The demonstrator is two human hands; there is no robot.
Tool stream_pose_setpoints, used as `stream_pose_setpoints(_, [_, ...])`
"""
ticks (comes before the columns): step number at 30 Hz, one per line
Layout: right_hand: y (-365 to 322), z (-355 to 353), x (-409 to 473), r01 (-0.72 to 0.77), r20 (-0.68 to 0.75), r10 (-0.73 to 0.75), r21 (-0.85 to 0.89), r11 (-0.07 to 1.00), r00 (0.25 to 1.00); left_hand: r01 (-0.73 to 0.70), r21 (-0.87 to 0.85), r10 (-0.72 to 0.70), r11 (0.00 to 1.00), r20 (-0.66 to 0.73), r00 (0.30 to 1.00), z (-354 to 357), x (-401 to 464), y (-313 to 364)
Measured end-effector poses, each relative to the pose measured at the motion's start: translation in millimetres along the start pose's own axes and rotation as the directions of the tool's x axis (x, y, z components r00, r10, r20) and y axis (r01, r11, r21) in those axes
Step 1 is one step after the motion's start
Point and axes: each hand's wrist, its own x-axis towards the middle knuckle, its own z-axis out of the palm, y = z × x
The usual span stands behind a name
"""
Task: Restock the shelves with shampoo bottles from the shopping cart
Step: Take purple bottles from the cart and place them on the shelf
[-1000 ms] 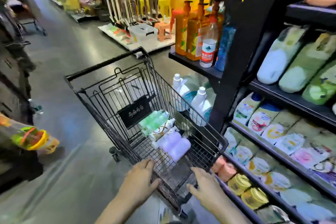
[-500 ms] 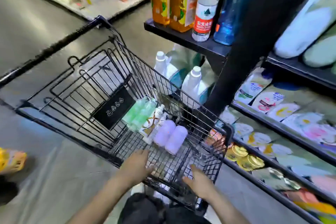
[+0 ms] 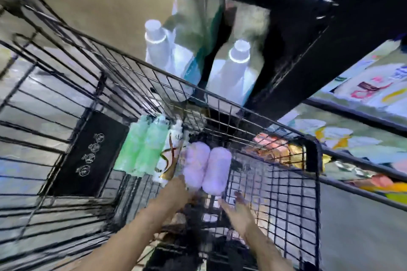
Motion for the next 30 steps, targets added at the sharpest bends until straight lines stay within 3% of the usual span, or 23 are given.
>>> stream_pose_setpoints(4, [-13.1,20.4,42.4,-0.005,-0.107,0.03,0.222,0.975,0.994,0.042,-0.083,-0.045,0.996,-0.034,0.998,18.4,49.9,-13.9])
stream_pose_setpoints(7, [-10.7,40.7,75.7,-0.006,-0.172,0.062,0.311,0.95,0.983,-0.003,-0.091,-0.008,0.996,-0.121,0.993,33.6,74.1,-22.4])
stream_pose_setpoints(14, [-18.6,58.1,93.6,-0.05,-0.273,0.091,0.152,0.987,0.958,0.025,-0.02,-0.029,0.999,-0.25,0.968,50.3,93.2,-32.0])
stream_pose_setpoints(19, [-7.8,46.3,96.7,-0.038,-0.205,0.075,0.177,0.983,0.976,0.06,-0.013,-0.061,0.998,-0.33,0.942,61.4,96.0,-28.4])
stream_pose_setpoints(24, [16.8,23.8,84.9,-0.038,-0.094,0.072,0.326,0.945,0.993,0.17,0.018,-0.152,0.985,-0.362,0.92,68.1,101.1,-12.2])
stream_pose_setpoints(27, [35.4,14.4,72.7,-0.079,0.007,0.084,0.453,0.888,0.996,0.245,0.193,-0.155,0.95,-0.389,0.908,68.0,103.1,-2.9])
stream_pose_setpoints(30, [51.6,4.6,55.7,-0.1,0.054,0.085,0.53,0.842,0.995,0.225,0.338,-0.091,0.914,-0.369,0.925,64.0,104.2,1.5])
